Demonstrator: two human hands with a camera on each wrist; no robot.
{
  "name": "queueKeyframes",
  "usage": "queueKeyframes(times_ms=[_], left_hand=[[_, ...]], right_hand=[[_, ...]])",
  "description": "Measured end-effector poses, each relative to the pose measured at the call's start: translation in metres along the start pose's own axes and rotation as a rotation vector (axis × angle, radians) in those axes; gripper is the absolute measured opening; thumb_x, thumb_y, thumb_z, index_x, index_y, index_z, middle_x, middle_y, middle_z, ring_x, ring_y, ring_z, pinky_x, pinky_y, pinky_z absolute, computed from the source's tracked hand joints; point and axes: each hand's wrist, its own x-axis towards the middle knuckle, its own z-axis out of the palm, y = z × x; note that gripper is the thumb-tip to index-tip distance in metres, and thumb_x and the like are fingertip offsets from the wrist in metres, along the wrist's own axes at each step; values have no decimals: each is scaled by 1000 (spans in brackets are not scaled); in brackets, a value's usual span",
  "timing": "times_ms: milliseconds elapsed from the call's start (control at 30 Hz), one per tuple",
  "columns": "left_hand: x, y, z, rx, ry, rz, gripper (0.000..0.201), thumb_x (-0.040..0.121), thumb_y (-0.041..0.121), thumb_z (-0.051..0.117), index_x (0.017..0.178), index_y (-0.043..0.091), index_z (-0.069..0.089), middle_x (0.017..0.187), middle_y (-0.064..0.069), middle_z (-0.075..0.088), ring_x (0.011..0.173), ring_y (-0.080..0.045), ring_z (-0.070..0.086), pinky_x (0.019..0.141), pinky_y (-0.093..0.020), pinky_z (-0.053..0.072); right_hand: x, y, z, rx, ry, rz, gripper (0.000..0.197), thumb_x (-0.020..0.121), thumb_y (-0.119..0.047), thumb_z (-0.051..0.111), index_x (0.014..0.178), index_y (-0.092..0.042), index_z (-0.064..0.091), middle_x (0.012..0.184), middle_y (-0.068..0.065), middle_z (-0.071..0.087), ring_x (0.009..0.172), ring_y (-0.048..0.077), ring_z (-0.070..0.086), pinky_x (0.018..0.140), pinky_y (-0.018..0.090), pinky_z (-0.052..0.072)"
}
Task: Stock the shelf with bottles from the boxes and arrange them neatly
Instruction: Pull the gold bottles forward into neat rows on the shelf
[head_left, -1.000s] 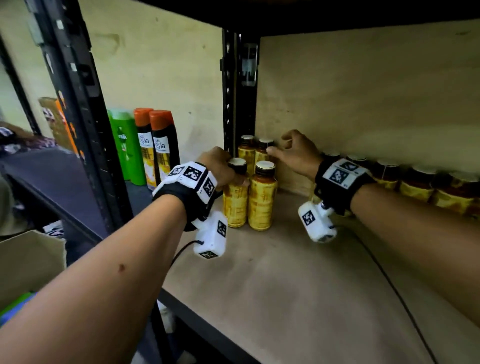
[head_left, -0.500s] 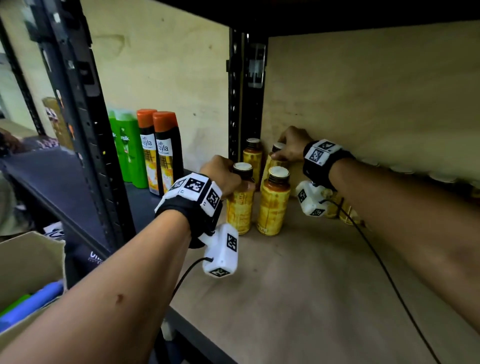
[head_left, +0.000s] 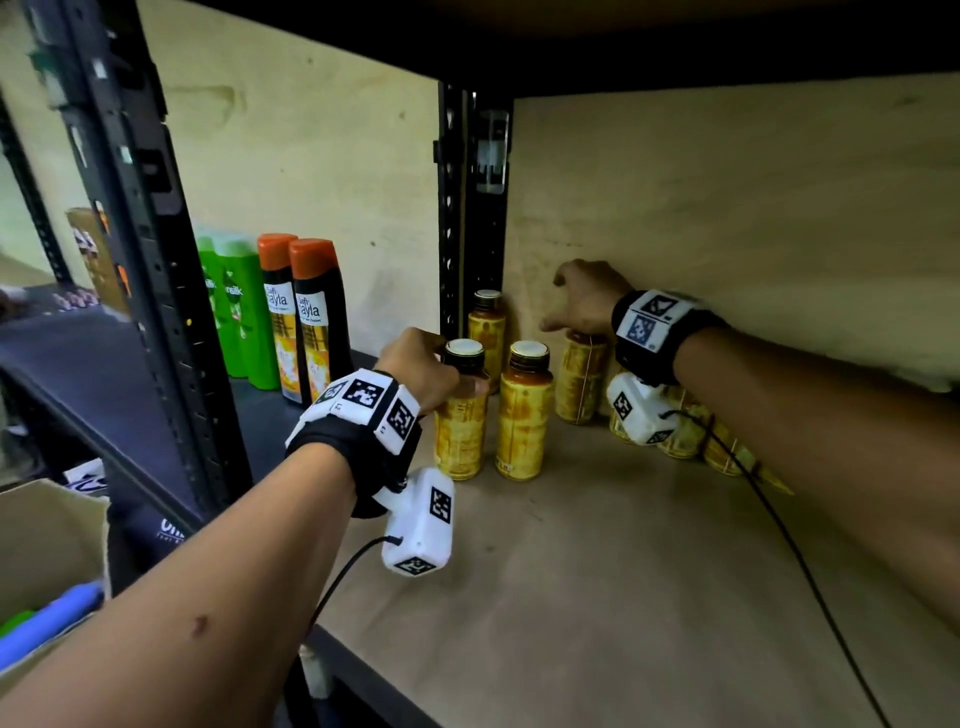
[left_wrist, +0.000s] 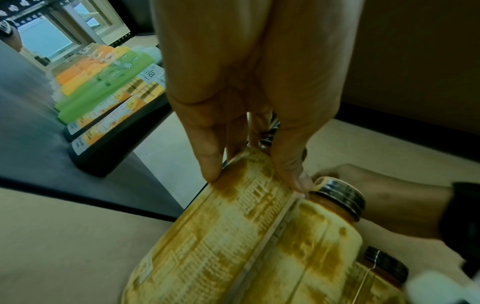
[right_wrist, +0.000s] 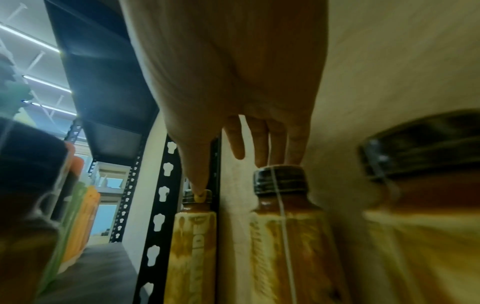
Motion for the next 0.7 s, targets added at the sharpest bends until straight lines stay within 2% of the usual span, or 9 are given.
queueKeyframes(times_ms=[67, 167, 267, 333, 433, 500, 567, 633, 700], left_hand=[[0, -2, 0, -13, 4, 3, 64, 44, 47, 83, 101, 20, 71, 86, -7, 73, 75, -22, 70, 75, -41, 60], [3, -5, 3, -40, 3, 7, 68, 41, 47, 82, 103, 20, 70, 88, -4, 74, 80, -21, 71, 78, -42, 60], [7, -11, 3, -19, -1, 45, 48, 61, 38, 86, 103, 21, 68, 93, -1, 72, 85, -17, 69, 80, -35, 58], [8, -13, 4, -18, -5, 71, 35, 72, 29, 83, 102, 24, 66, 95, 1, 71, 85, -14, 67, 77, -29, 56], [7, -12, 2, -29, -6, 83, 31, 74, 28, 81, 98, 29, 60, 89, 5, 66, 84, -12, 64, 76, -26, 53], [11, -14, 0, -59, -21, 69, 31, 72, 29, 83, 96, 26, 63, 92, 3, 69, 85, -14, 66, 81, -33, 57], [14, -16, -1, -69, -33, 64, 36, 70, 30, 84, 102, 21, 67, 96, -2, 73, 86, -18, 70, 82, -40, 58], [15, -18, 0, -92, -41, 71, 40, 69, 28, 84, 105, 21, 67, 96, -3, 73, 86, -20, 71, 82, -42, 59], [13, -18, 3, -93, -43, 89, 44, 69, 28, 85, 109, 20, 67, 100, -3, 73, 91, -19, 69, 86, -40, 57]], right_hand=[[10, -16, 0, 30, -26, -119, 73, 78, -36, 79, 138, -9, 47, 137, 13, 54, 119, 30, 55, 90, 33, 47], [32, -39, 5, -34, -127, -268, 70, 81, -32, 77, 140, -9, 46, 139, 13, 53, 124, 29, 52, 97, 32, 42], [58, -49, 13, -128, -199, -331, 73, 82, -34, 76, 143, -11, 44, 142, 11, 51, 128, 27, 50, 102, 33, 42], [69, -49, 18, -135, -209, -331, 73, 81, -39, 76, 142, -12, 46, 142, 9, 52, 127, 26, 51, 100, 33, 42], [78, -45, 22, -117, -180, -317, 53, 80, -39, 77, 121, -8, 63, 122, 14, 65, 106, 30, 62, 85, 36, 50], [81, -40, 20, -130, -161, -300, 44, 79, -37, 78, 102, -1, 68, 102, 20, 69, 88, 34, 66, 71, 40, 53], [80, -33, 14, -147, -168, -258, 40, 75, -39, 81, 88, -2, 70, 86, 15, 71, 72, 28, 64, 59, 34, 48], [77, -27, 15, -140, -163, -212, 40, 74, -39, 82, 85, -2, 72, 83, 13, 71, 67, 22, 61, 57, 29, 43], [74, -24, 22, -93, -137, -159, 45, 75, -40, 82, 94, 0, 72, 91, 16, 72, 73, 23, 62, 60, 29, 45]])
